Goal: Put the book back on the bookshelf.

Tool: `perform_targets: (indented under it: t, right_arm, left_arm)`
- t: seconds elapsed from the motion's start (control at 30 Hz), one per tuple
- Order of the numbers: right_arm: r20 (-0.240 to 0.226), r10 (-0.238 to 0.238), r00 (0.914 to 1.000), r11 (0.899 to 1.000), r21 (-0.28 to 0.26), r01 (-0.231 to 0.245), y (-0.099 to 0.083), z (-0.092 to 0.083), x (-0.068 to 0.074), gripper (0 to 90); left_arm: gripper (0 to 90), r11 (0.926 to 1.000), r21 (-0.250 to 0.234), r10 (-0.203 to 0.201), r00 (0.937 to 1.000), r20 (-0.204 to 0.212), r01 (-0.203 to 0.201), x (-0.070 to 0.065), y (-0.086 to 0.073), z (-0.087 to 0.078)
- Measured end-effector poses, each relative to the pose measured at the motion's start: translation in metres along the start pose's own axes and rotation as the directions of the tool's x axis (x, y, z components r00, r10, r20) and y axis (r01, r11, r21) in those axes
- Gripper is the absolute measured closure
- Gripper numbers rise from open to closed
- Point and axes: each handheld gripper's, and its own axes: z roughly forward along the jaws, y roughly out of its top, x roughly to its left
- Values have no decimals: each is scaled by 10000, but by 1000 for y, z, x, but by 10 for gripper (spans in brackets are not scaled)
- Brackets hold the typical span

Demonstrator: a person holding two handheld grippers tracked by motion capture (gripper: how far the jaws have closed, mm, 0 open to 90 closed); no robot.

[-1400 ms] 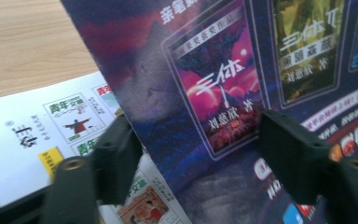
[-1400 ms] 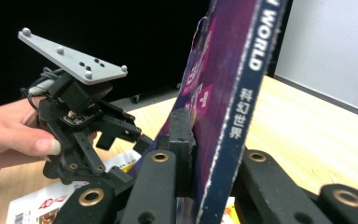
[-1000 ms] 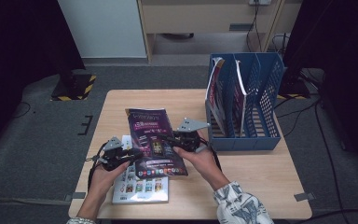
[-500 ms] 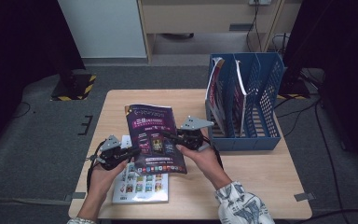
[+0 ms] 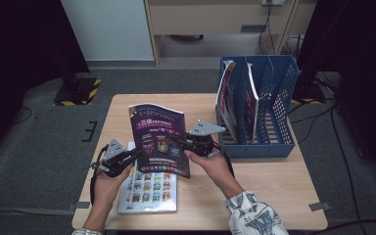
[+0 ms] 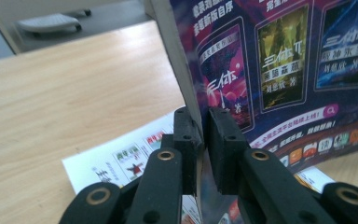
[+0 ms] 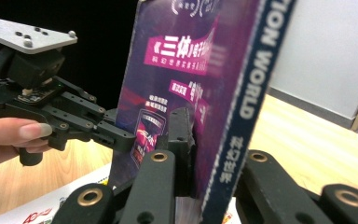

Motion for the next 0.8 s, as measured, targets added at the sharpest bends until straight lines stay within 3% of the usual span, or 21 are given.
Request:
perform_targets:
  t: [0.1,0.23,0.4,0.53,0.8]
  right_arm:
    - [-5,-155,9999,9998,-80,155,1,2,2,819]
    - [125,-491,9987,9987,-104,493,2,6,4,830]
    - [108,-468,9988,9988,-116,469,2,7,6,815]
    - [28,-491,9988,9983,-329,491,6,5,9,796]
    - [-135,-563,9983,9981,-271,560,13,7,11,729]
  left_arm:
    - [838,9995,-136,277,9991,-306,-281,0,2,-2]
    - [841,9992,-274,267,9980,-565,-283,2,2,-2]
    - [820,9996,-267,10,9987,-507,-23,5,-3,-2]
    - [812,9997,-262,-11,9987,-501,-2,6,-4,-3]
    - [809,9995,-313,-12,9988,-484,-3,6,-5,-3]
